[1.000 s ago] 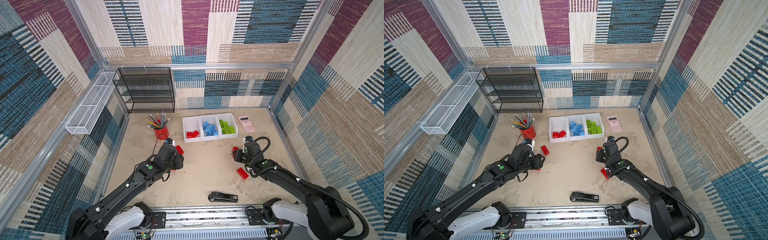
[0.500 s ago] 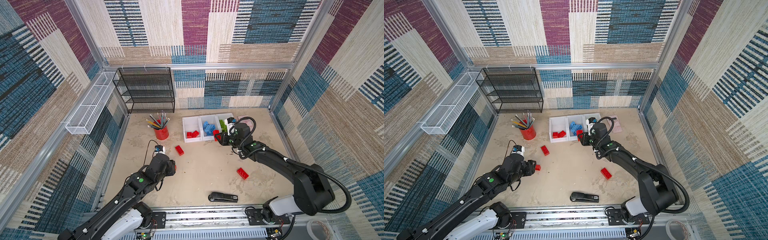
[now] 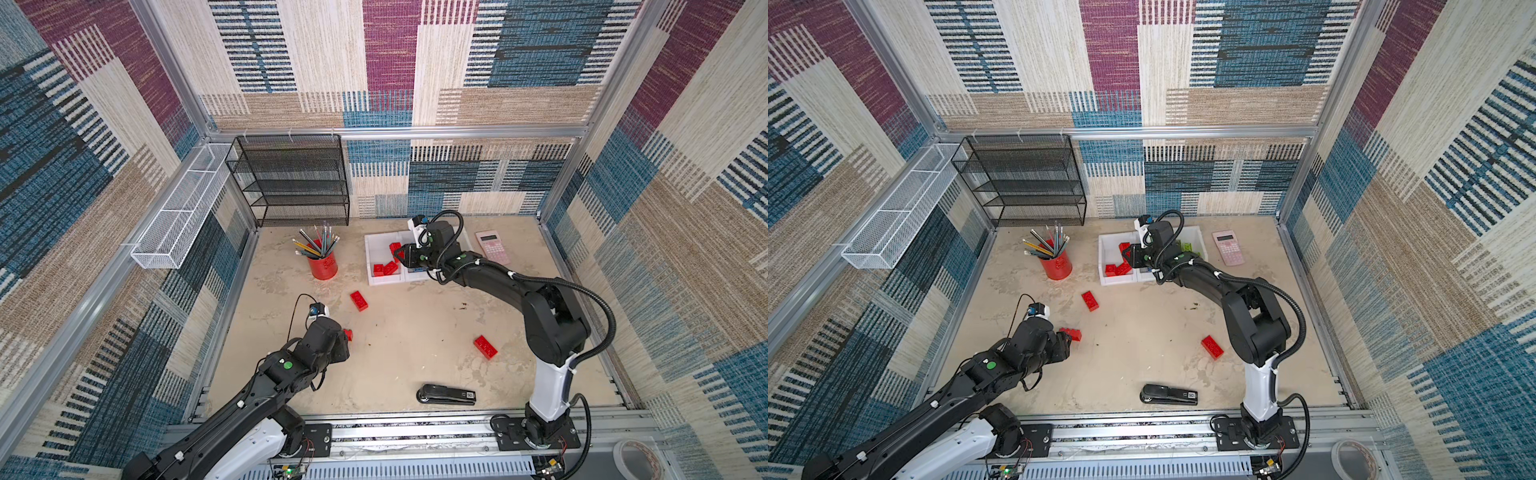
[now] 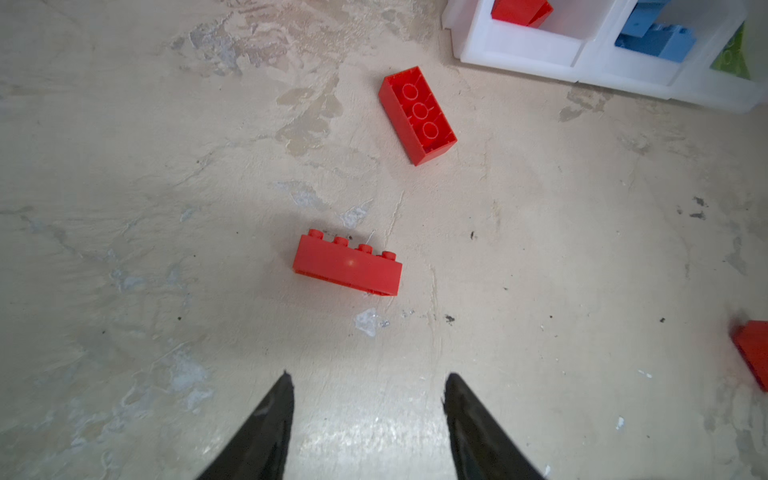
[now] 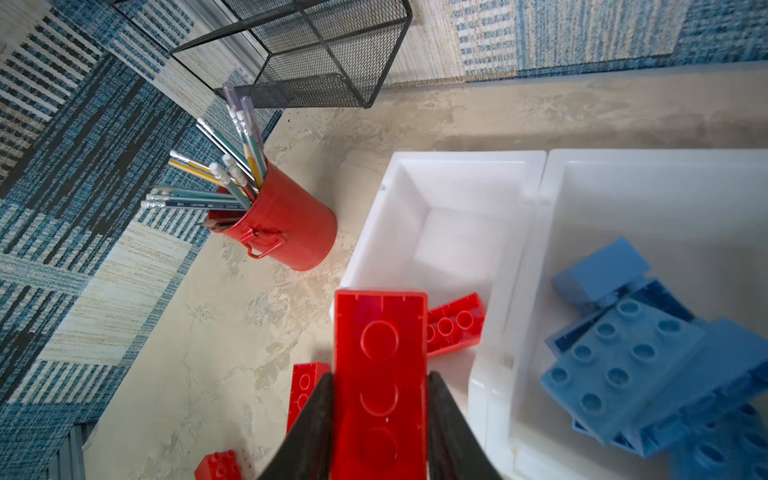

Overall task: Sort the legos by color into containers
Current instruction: 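Carry the red brick over the red compartment and open the right gripper, then withdraw the right gripper while the left gripper grasps a red brick on the table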

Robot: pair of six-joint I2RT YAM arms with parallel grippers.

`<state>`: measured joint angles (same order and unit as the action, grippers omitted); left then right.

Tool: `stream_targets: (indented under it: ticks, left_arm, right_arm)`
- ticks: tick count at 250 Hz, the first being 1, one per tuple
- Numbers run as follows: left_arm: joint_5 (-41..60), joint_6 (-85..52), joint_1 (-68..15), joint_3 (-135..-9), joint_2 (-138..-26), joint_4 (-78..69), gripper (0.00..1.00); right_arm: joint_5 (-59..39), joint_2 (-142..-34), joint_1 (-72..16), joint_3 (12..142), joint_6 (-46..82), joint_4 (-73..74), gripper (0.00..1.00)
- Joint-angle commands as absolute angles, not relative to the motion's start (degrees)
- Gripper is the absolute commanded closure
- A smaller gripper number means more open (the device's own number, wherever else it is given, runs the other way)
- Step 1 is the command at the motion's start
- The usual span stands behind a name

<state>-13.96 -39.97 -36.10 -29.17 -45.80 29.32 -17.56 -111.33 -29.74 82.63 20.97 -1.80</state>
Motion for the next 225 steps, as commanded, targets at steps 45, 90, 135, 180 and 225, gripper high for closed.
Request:
stream_targets:
  ticks: [45, 90, 135, 180, 225]
  left_arm:
    - [-12.9, -41.4, -35.95, -27.87, -47.65, 27.33, 0.4]
    - [-12.84, -41.21, -35.85, -27.94, -48.67, 27.47, 0.4]
    - [-12.57, -41.13, -35.77, -27.78, -50.33, 26.61, 0.38]
    - [-11.52, -41.52, -35.68, -28.37, -55.69, 23.62, 0.35]
    - [-11.42, -43.13, -35.53, -29.68, -63.21, 18.6, 0.31]
  right_arm:
    - [-19.05, -120.4, -29.88, 93.49, 21.23, -5.59, 0.6]
    - [-19.59, -123.35, -29.89, 97.53, 21.1, -7.33, 0.52]
    - [-19.62, -122.79, -29.89, 98.03, 20.82, -7.47, 0.46]
    - [-18.79, -117.28, -29.88, 92.63, 19.49, -5.26, 0.42]
    - [-17.01, -109.26, -29.88, 83.09, 18.08, -2.5, 0.38]
